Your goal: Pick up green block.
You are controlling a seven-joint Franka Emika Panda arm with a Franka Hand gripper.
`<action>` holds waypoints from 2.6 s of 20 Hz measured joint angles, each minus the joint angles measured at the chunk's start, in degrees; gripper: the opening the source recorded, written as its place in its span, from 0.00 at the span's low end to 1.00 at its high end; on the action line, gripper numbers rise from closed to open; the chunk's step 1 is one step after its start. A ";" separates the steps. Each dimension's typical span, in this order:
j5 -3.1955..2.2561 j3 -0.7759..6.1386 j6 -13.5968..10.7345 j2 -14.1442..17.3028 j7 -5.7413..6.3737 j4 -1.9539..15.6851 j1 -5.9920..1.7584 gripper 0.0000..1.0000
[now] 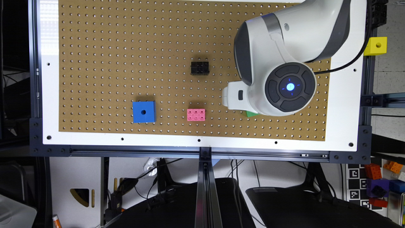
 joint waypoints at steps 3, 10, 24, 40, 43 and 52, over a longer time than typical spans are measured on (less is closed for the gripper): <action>0.00 0.00 0.03 0.01 0.01 0.23 0.02 1.00; 0.00 0.00 0.03 0.24 0.01 1.45 0.07 1.00; -0.79 -0.16 2.49 5.09 0.08 3.73 0.27 1.00; -1.33 -0.61 3.08 6.50 0.84 4.43 0.89 0.00; -1.33 -0.59 3.08 6.50 0.84 4.43 0.87 0.00; -1.33 -0.75 2.73 6.45 0.84 4.43 0.86 0.00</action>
